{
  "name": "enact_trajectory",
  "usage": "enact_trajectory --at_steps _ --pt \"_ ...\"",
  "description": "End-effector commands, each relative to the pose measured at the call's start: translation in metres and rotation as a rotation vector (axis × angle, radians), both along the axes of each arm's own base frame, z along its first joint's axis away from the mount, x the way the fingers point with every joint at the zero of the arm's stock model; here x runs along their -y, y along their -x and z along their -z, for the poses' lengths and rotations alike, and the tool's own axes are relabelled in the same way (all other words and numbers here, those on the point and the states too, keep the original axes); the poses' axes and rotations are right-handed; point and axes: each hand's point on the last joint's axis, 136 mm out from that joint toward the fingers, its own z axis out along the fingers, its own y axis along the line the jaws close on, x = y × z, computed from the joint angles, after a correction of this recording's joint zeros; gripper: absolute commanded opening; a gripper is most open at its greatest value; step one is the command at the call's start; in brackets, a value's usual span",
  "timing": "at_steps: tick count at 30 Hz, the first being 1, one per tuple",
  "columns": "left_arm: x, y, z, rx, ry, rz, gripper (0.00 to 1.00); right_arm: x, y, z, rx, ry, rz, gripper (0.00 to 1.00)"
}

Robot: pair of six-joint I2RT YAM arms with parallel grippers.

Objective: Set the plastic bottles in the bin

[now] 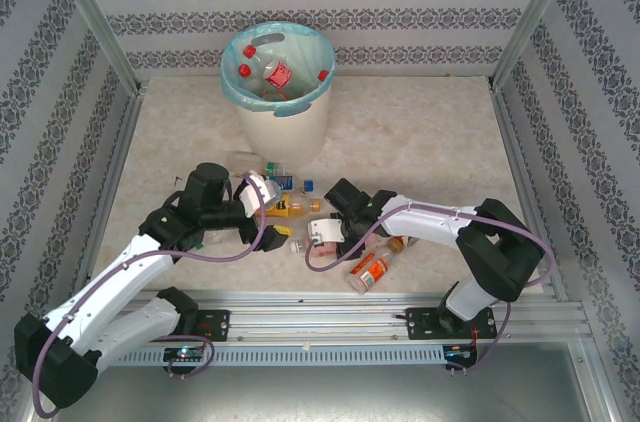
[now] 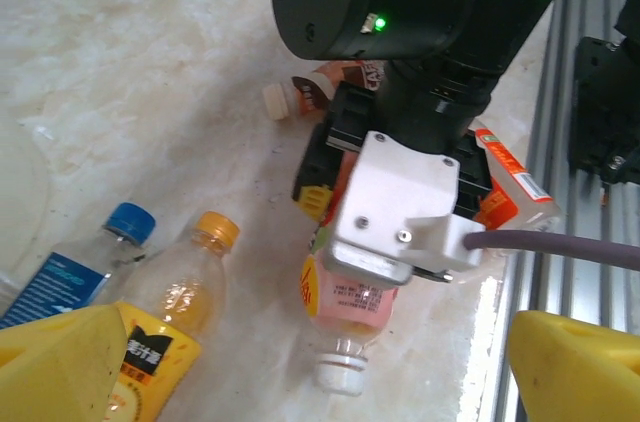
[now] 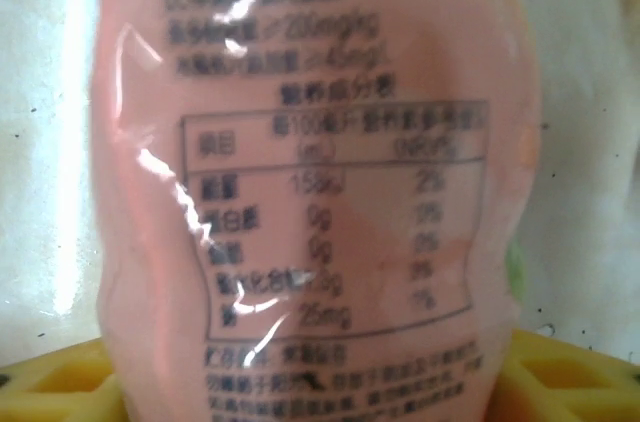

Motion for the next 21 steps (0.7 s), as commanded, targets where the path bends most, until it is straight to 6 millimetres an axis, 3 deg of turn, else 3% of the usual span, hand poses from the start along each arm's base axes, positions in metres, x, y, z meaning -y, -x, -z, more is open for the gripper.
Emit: enact_trajectory --at_steps 1,8,16,21 --pt "-0.002 -0.009 -0.013 0.109 -0.002 -0.021 0.98 -0.007 -0.012 -0.015 0.046 -0.033 -0.011 0.58" --pt "-0.004 -0.011 -0.042 0.182 0.056 -0.052 0.98 -0.008 -0.013 -0.058 0.11 -0.118 0.024 0.51" --pt "-0.007 -0.025 -0.114 0.264 0.252 -0.177 0.99 -0.002 -0.012 -0.134 0.208 -0.354 0.145 0.51" --pt "0.003 -0.038 -0.157 0.218 0.431 -0.212 0.95 0.001 -0.017 -0.193 0.2 -0.613 0.282 0.47"
